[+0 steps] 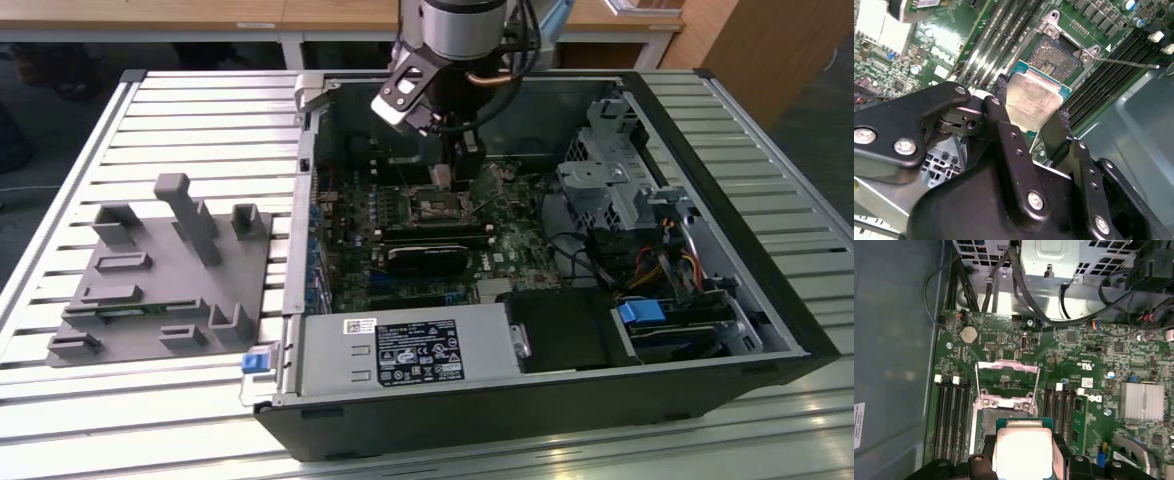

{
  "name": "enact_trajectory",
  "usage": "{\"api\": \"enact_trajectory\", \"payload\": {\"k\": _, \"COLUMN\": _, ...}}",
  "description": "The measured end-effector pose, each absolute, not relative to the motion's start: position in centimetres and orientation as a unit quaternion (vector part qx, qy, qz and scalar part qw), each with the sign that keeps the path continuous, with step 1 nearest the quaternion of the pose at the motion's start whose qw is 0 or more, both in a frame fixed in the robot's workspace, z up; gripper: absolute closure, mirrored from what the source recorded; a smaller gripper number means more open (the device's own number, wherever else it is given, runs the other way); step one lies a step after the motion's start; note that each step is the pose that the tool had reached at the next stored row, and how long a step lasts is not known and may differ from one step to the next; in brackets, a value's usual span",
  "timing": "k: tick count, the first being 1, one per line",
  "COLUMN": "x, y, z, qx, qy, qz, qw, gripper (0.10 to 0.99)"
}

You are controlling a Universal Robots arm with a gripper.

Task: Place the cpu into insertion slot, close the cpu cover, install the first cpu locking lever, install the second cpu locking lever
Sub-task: 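Place the cpu into insertion slot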

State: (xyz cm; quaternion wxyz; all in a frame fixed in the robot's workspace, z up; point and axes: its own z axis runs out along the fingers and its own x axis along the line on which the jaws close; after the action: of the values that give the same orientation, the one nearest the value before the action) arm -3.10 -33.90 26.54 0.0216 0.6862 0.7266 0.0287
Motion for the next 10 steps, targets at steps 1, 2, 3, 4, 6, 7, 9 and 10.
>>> {"api": "enact_trajectory", "payload": {"k": 1, "x": -3.1, "y": -33.8, "z": 26.4, "qx": 0.687, "qy": 0.725, "qz": 0.029, "qw": 0.022, "gripper": 0.561}}
{"api": "enact_trajectory", "payload": {"k": 2, "x": -3.1, "y": -33.6, "z": 26.2, "qx": 0.688, "qy": 0.725, "qz": 0.029, "qw": 0.022, "gripper": 0.561}}
{"api": "enact_trajectory", "payload": {"k": 3, "x": -3.1, "y": -33.5, "z": 26.1, "qx": 0.689, "qy": 0.724, "qz": 0.029, "qw": 0.022, "gripper": 0.561}}
{"api": "enact_trajectory", "payload": {"k": 4, "x": -3.1, "y": -33.5, "z": 25.9, "qx": 0.689, "qy": 0.724, "qz": 0.029, "qw": 0.022, "gripper": 0.561}}
{"api": "enact_trajectory", "payload": {"k": 6, "x": -3.1, "y": -33.3, "z": 25.6, "qx": 0.689, "qy": 0.724, "qz": 0.028, "qw": 0.022, "gripper": 0.561}}
{"api": "enact_trajectory", "payload": {"k": 7, "x": -3.1, "y": -33.3, "z": 25.4, "qx": 0.689, "qy": 0.724, "qz": 0.028, "qw": 0.022, "gripper": 0.561}}
{"api": "enact_trajectory", "payload": {"k": 9, "x": -3.1, "y": -33.2, "z": 25.1, "qx": 0.689, "qy": 0.724, "qz": 0.027, "qw": 0.023, "gripper": 0.561}}
{"api": "enact_trajectory", "payload": {"k": 10, "x": -3.1, "y": -33.2, "z": 25.0, "qx": 0.689, "qy": 0.724, "qz": 0.026, "qw": 0.024, "gripper": 0.561}}
